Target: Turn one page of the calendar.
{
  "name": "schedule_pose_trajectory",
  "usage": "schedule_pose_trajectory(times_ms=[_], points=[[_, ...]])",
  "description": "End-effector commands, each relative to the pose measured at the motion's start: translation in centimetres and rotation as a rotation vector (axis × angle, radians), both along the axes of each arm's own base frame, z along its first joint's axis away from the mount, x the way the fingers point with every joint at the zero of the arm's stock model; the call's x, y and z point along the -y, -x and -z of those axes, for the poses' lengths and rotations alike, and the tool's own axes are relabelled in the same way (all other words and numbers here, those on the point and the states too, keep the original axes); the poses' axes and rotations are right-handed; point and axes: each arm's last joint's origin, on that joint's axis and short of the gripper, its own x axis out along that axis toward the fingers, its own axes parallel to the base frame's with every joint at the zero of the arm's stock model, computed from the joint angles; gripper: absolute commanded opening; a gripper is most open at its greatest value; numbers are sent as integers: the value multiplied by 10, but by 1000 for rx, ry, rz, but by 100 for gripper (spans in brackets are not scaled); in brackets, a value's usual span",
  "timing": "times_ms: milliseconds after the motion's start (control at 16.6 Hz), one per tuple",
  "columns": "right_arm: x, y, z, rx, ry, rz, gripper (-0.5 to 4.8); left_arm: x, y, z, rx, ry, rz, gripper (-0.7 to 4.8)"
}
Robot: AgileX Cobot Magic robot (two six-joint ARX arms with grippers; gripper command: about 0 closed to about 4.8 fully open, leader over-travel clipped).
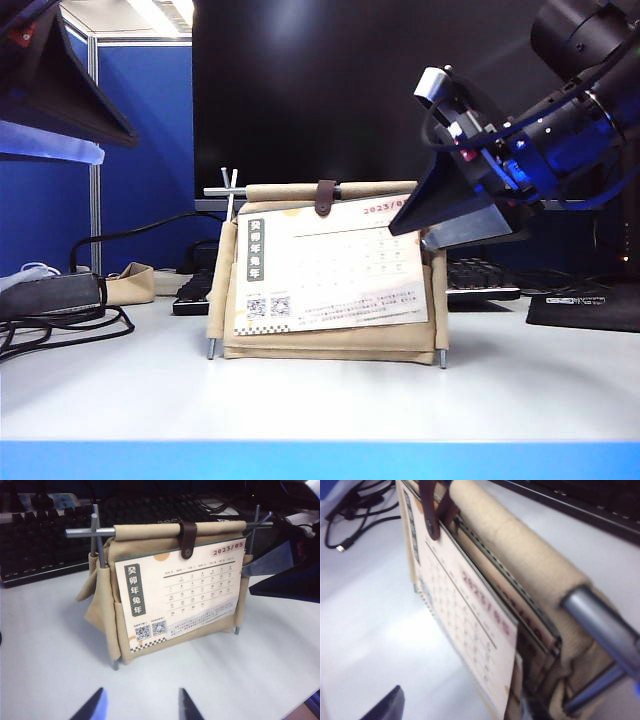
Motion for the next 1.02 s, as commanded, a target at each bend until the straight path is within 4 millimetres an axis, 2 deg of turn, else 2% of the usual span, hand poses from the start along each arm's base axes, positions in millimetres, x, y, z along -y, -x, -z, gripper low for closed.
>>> schedule_pose_trajectory(times_ms=[60, 301, 421, 602, 722, 1023], points=[[-2, 1, 0, -26, -57, -68, 296, 0, 0, -1, 8, -1, 3, 192], [-4, -4, 26, -133, -31, -65, 291, 0, 0, -1, 8, -1, 3, 193], [-5, -8, 39, -166, -15, -59, 246, 0, 0, -1, 8, -1, 3, 193], [-6, -10, 41, -160, -20, -59, 237, 0, 0, -1, 8, -2, 2, 193], [-6, -10, 41, -164, -22, -55, 196, 0, 0, -1, 8, -2, 2, 192], [-7, -12, 48, -176, -21, -55, 197, 0, 0, -1, 10, -1, -1, 193]])
